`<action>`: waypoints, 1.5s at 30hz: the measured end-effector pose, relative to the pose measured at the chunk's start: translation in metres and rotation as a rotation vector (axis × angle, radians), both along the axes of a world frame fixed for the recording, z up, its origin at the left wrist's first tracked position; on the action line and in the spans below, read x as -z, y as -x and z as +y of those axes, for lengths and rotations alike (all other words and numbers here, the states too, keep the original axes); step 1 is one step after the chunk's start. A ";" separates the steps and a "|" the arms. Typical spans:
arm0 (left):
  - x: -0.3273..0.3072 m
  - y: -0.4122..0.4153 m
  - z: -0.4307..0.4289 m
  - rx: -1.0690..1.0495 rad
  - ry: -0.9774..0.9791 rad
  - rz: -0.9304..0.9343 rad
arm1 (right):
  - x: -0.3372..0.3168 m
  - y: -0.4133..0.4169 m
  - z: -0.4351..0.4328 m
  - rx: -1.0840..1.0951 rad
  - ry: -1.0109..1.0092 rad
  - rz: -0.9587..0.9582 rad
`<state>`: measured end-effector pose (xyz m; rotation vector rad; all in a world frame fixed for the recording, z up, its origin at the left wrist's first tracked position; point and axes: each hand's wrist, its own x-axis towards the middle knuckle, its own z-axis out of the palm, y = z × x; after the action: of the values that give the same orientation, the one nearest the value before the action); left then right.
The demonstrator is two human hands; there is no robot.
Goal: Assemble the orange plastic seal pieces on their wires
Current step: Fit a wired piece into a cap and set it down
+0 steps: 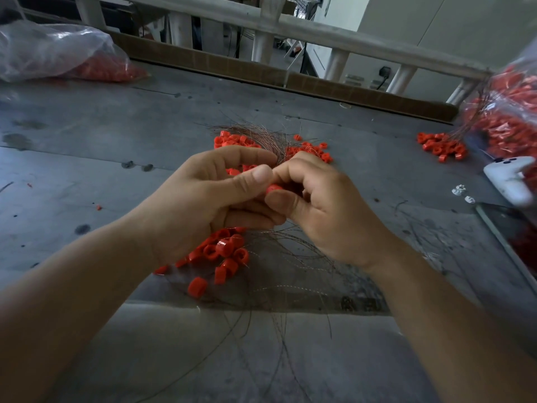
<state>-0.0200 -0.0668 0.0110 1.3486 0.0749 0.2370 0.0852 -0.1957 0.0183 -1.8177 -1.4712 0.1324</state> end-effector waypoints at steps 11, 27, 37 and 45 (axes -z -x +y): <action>0.002 0.000 -0.002 -0.019 -0.157 -0.016 | 0.005 0.005 0.004 0.009 0.095 0.023; 0.000 0.002 0.002 -0.002 -0.037 -0.054 | 0.005 0.005 0.003 0.013 -0.400 0.268; 0.002 0.000 0.001 -0.008 -0.038 -0.046 | 0.008 0.002 0.002 0.033 -0.475 0.115; 0.001 0.001 0.005 0.061 -0.024 -0.018 | 0.000 -0.001 0.000 -0.036 -0.243 0.327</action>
<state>-0.0206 -0.0613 0.0100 1.3703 0.0160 0.1987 0.0867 -0.1960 0.0183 -1.4951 -1.2308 0.2454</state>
